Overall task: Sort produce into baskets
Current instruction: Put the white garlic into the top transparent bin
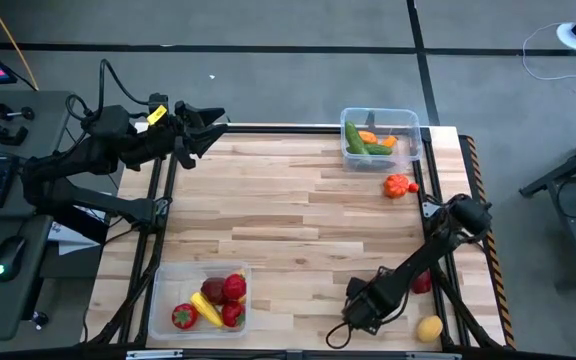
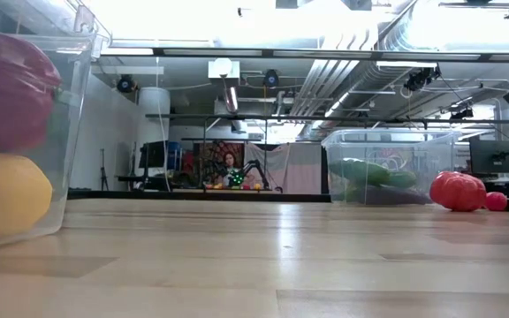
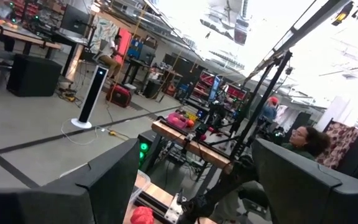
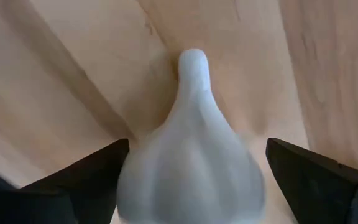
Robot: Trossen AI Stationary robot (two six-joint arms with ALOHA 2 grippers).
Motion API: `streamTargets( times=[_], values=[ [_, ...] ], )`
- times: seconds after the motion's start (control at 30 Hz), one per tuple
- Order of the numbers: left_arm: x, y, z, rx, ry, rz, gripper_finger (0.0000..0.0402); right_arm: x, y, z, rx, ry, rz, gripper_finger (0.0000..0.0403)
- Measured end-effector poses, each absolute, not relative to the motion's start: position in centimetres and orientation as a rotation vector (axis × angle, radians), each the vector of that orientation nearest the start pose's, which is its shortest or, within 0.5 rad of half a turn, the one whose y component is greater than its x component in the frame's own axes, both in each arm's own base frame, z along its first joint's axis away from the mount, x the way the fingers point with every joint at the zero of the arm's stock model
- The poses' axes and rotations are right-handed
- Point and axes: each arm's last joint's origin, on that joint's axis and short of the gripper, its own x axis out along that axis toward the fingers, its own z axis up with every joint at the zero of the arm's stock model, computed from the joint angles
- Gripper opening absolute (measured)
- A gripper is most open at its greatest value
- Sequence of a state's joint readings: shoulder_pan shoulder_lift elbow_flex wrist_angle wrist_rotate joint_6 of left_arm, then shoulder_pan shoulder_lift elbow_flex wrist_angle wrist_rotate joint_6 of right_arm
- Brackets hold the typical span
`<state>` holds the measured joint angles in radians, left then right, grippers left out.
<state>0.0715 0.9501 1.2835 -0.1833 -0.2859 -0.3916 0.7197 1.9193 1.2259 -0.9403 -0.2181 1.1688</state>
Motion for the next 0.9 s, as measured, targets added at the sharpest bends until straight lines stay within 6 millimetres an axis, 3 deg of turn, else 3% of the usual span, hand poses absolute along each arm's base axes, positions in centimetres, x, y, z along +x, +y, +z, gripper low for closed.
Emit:
streamTargets(
  times=[0.13,0.27,0.37,0.5,0.6,0.7,0.9],
  values=[
    [17.2,2.1,46.9,-0.404,-0.221,0.335,0.0301,24.5,22.4,14.2,0.427,1.764,-0.292,0.0364],
    [17.1,2.1,46.9,-0.404,-0.222,0.337,0.0300,24.5,22.3,14.9,0.378,1.768,-0.313,0.0329],
    [17.2,2.1,46.9,-0.404,-0.221,0.337,0.0300,24.7,22.3,17.3,0.249,1.734,-0.282,0.0278],
    [17.2,2.1,46.9,-0.403,-0.220,0.337,0.0300,24.9,21.7,21.9,-0.014,1.603,-0.263,0.0223],
    [17.2,2.1,46.7,-0.400,-0.198,0.342,0.0300,25.1,20.4,25.2,-0.197,1.490,-0.328,0.0222],
    [17.2,2.1,46.3,-0.396,-0.154,0.350,0.0301,26.1,18.4,27.5,-0.266,1.359,-0.407,0.0222],
    [17.3,2.1,45.6,-0.403,-0.080,0.365,0.0300,30.0,14.6,29.1,-0.200,1.159,-0.524,0.0236]
  ],
)
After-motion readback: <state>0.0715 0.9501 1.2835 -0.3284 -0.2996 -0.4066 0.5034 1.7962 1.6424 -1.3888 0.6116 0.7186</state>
